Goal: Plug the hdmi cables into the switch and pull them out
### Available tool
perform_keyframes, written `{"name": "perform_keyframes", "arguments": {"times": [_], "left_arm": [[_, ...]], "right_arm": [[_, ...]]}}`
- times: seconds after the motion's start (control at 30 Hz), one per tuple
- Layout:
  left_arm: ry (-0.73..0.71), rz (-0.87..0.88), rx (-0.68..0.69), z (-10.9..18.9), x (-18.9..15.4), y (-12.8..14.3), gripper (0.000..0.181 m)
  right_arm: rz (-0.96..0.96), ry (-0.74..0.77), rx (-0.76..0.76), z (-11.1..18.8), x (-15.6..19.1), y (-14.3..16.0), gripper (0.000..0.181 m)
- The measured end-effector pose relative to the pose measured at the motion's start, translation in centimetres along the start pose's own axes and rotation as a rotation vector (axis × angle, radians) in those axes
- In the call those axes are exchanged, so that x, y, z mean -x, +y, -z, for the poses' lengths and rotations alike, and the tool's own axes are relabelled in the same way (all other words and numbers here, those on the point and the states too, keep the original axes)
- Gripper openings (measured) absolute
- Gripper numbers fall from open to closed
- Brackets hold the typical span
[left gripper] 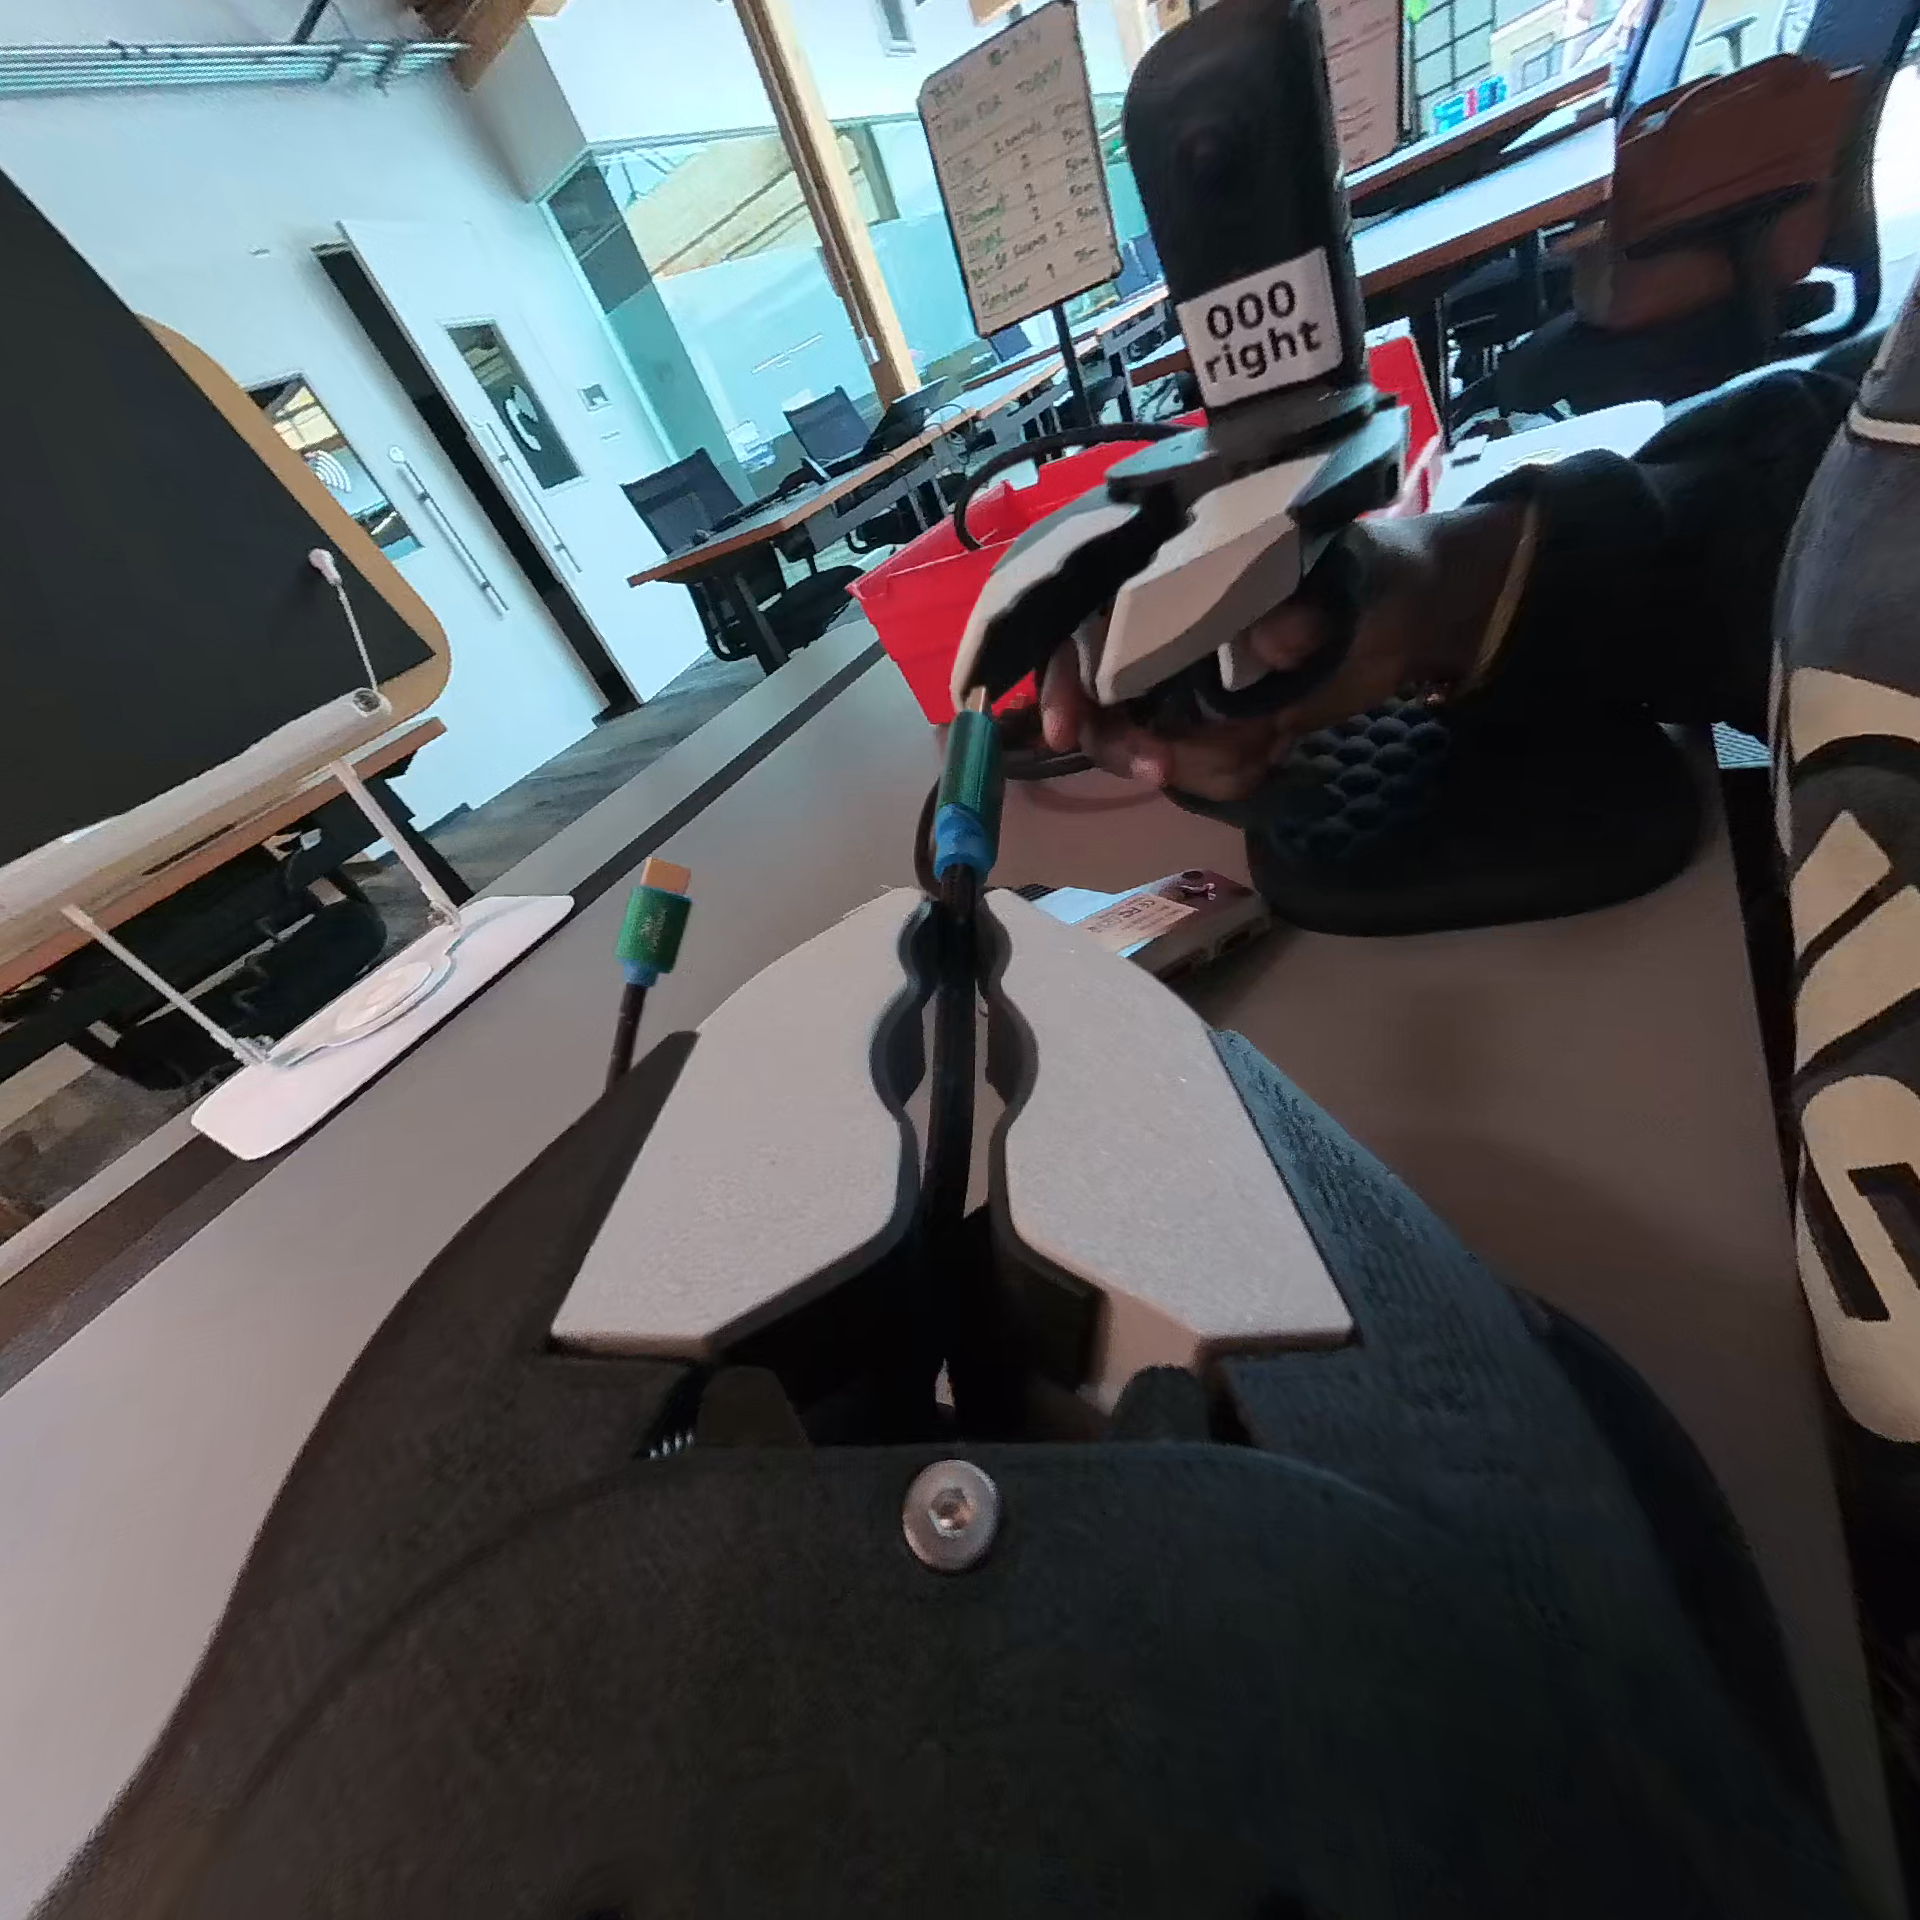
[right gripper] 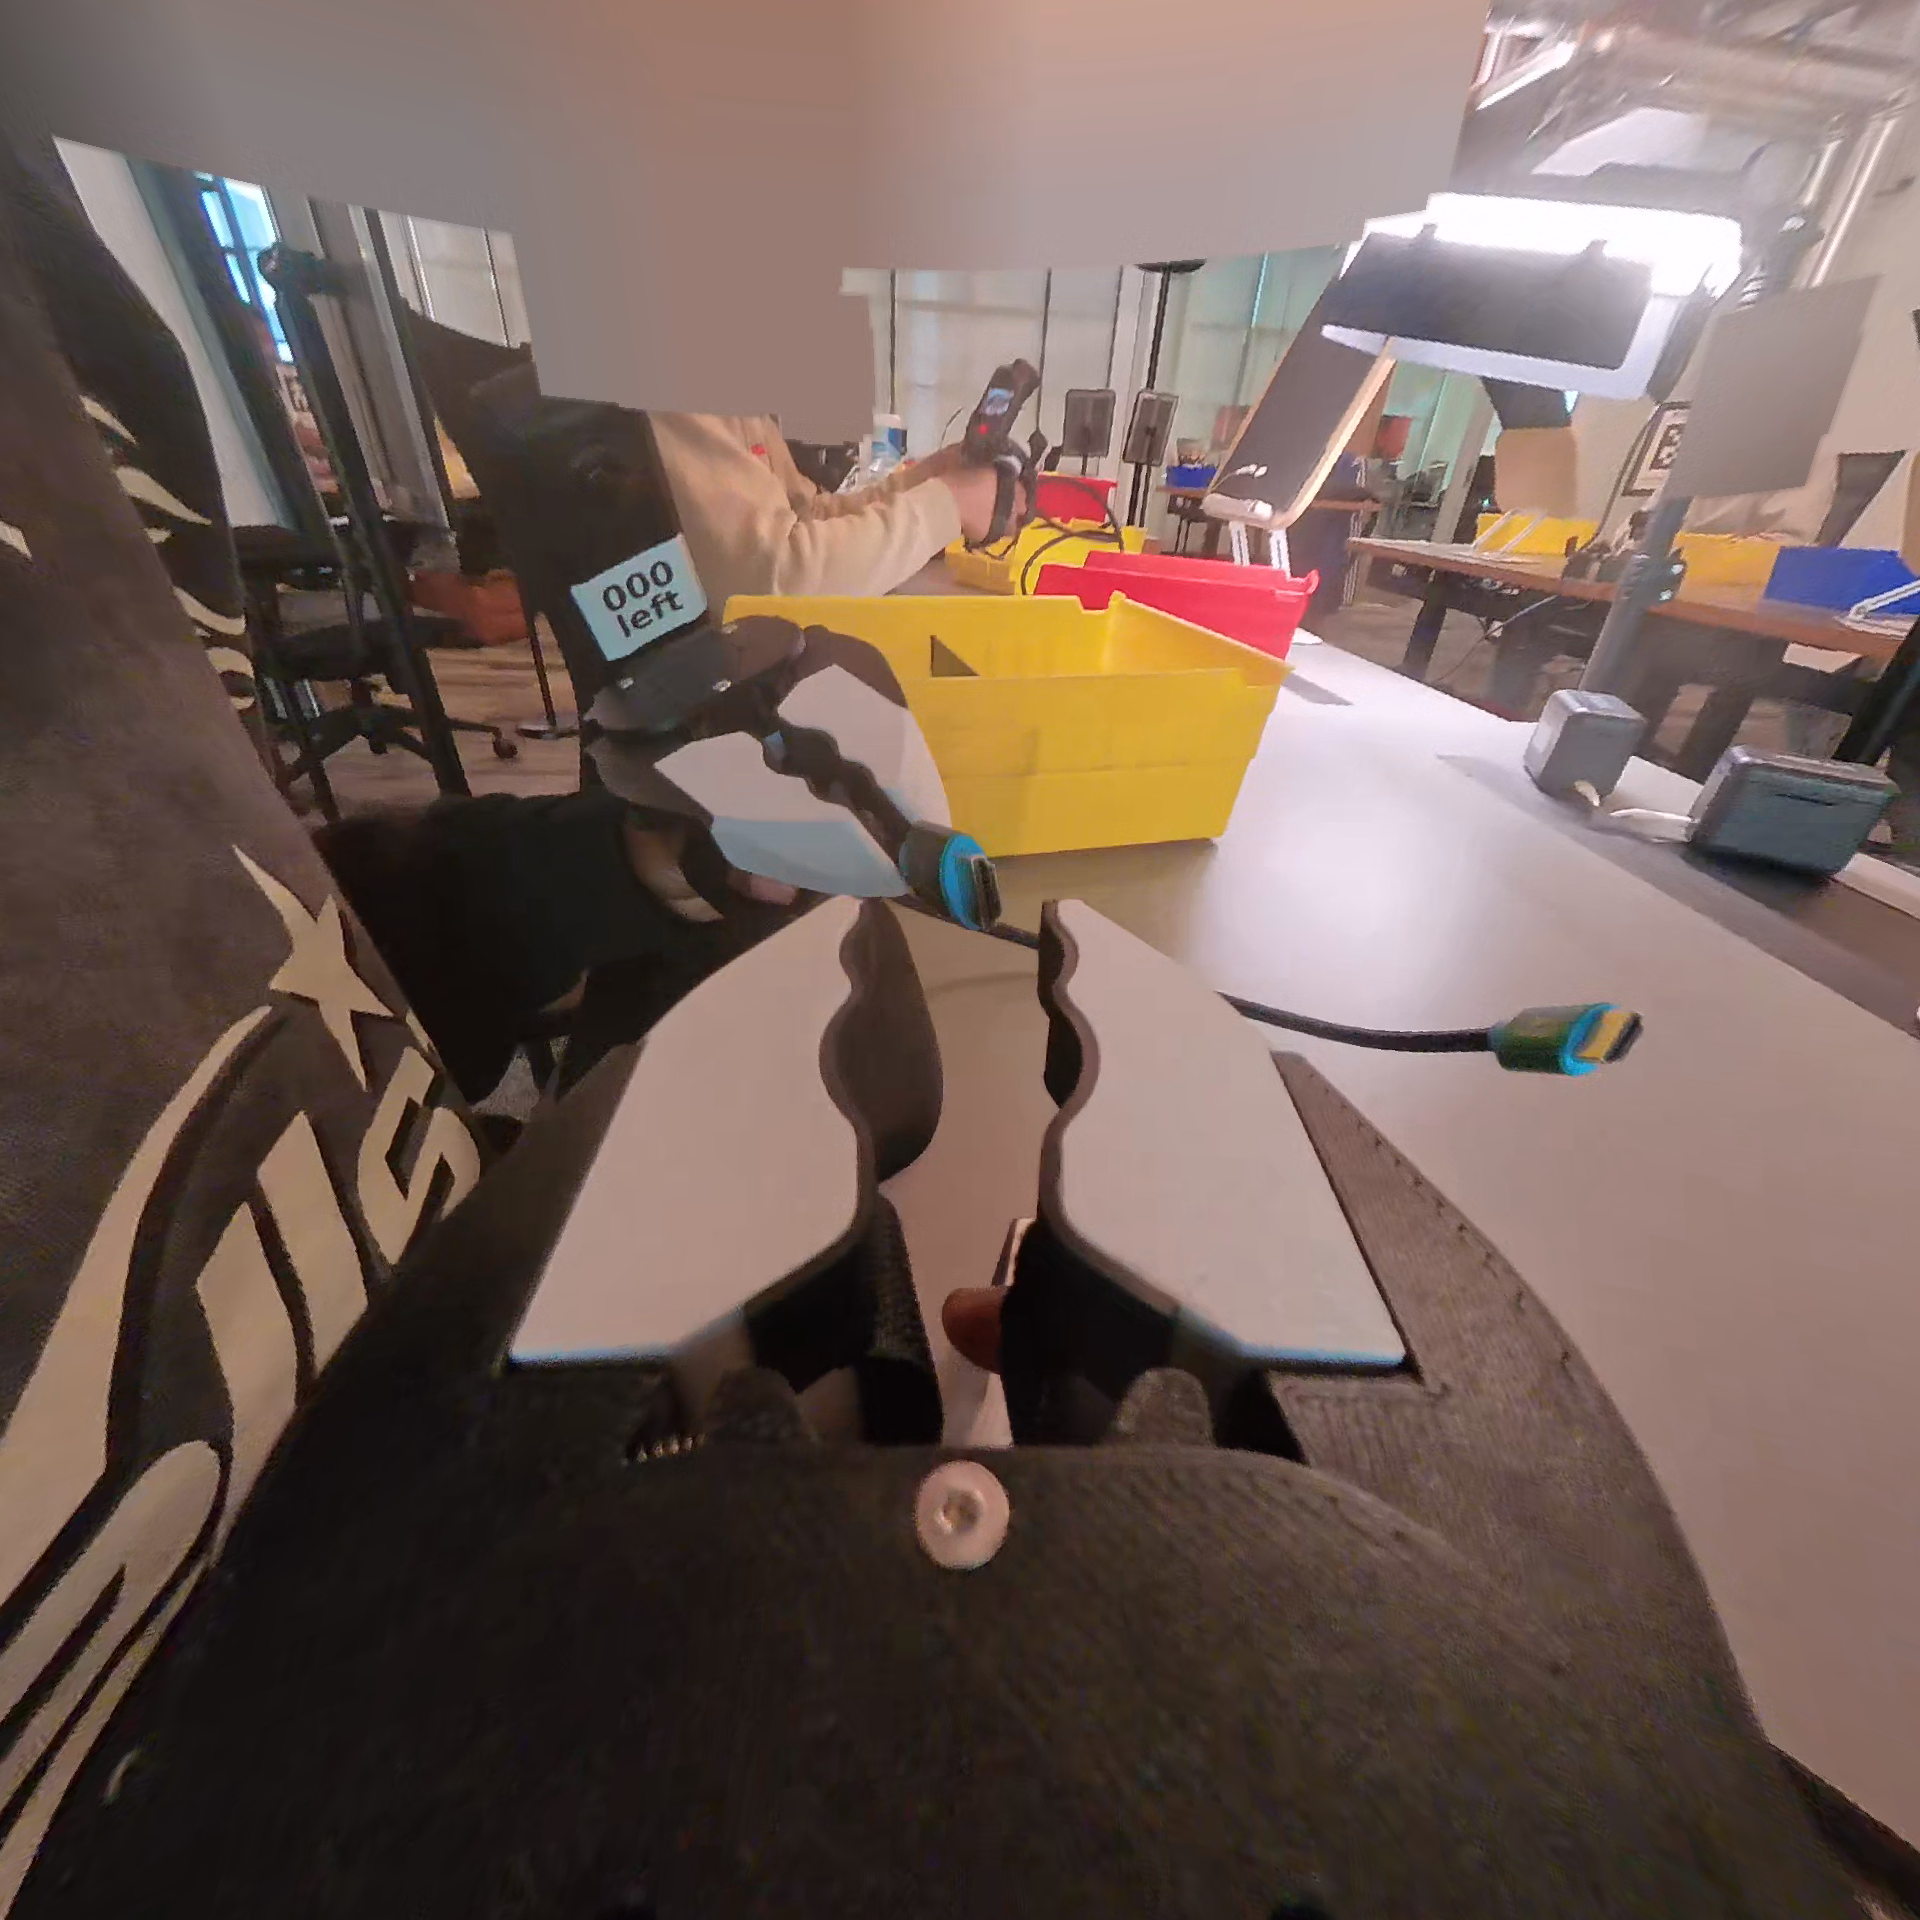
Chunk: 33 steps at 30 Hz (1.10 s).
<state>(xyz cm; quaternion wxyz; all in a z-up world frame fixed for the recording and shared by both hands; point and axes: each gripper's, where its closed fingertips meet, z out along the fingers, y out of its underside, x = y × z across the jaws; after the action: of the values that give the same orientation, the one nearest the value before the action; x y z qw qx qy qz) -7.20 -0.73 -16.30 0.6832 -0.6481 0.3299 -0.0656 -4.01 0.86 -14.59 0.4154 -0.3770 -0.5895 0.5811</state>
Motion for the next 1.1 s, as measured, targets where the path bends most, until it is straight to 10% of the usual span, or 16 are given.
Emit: {"name": "perform_keyframes", "arguments": {"times": [0.27, 1.1], "left_arm": [[0.155, -0.068, -0.011, 0.0, -2.9, -0.1, 0.006], [0.242, -0.132, 0.018, 0.0, -4.9, 0.6, 0.006]], "right_arm": [[0.034, -0.184, 0.078, -1.2, 3.5, 1.3, 0.024], [-0.191, -0.119, 0.255, -0.5, 4.5, 3.4, 0.012]]}}
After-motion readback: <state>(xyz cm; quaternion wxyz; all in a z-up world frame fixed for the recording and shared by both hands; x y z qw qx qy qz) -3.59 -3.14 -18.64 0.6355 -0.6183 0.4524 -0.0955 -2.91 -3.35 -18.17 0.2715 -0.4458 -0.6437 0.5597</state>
